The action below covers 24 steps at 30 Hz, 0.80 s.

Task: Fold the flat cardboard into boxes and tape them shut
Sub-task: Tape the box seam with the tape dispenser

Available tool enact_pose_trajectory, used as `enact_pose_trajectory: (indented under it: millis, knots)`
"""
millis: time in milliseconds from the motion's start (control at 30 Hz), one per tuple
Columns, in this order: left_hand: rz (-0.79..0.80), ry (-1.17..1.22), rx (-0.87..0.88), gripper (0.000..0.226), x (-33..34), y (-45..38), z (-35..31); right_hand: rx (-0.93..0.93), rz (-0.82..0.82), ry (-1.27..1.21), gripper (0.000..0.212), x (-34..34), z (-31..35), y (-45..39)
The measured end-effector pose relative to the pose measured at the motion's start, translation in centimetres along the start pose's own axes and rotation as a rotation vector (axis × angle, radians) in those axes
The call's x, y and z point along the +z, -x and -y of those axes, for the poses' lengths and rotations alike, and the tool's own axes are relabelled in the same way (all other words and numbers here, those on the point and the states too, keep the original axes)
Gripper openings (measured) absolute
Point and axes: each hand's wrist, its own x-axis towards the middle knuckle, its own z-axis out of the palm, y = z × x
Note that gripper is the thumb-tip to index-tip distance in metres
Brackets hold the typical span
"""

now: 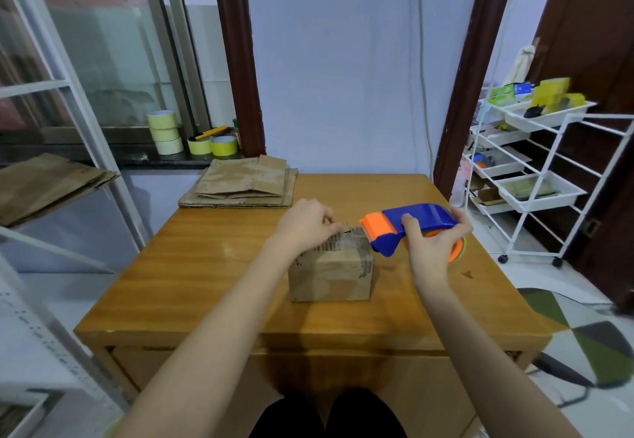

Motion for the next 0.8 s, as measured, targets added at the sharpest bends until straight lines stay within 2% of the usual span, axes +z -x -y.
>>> enact_pose_trajectory:
  millis: [267, 633, 800]
  knots:
    - [0.234, 0.418, 0.124, 0.026, 0.2, -1.2, -0.1, 0.006, -0.027, -0.020, 0.071, -0.2, -0.1, -0.6]
    - [0.378, 0.480, 0.039, 0.030, 0.1, -1.9, -0.3, 0.017, -0.054, -0.065, 0.065, -0.7, -0.3, -1.1]
    - [0.400, 0.452, 0.023, 0.022, 0.3, -2.2, -0.1, 0.017, -0.055, -0.046, 0.068, -0.7, -0.4, -1.1]
